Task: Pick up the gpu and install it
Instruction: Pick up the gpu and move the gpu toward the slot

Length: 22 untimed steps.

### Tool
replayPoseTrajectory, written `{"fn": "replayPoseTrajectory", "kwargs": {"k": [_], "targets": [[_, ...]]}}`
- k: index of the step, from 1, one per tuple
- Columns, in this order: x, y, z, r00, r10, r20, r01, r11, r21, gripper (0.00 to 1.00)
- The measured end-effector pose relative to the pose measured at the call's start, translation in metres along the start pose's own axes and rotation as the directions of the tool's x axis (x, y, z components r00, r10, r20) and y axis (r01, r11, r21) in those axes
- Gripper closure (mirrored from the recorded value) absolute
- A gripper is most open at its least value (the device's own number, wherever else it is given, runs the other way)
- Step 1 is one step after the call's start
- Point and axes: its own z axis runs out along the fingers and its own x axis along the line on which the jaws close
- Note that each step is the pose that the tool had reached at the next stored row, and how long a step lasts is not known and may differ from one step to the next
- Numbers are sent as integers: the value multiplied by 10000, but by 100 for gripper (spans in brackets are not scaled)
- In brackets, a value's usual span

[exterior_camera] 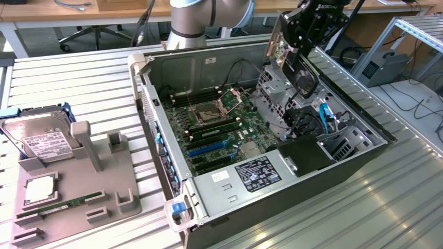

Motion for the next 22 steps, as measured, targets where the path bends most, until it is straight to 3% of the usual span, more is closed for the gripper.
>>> {"fn": "replayPoseTrajectory", "kwargs": {"k": [11, 22], "targets": [[-124, 10, 13, 10000, 1, -1, -1, 10000, 1, 73], [19, 30, 41, 10000, 4, -1, -4, 10000, 1, 73]]}}
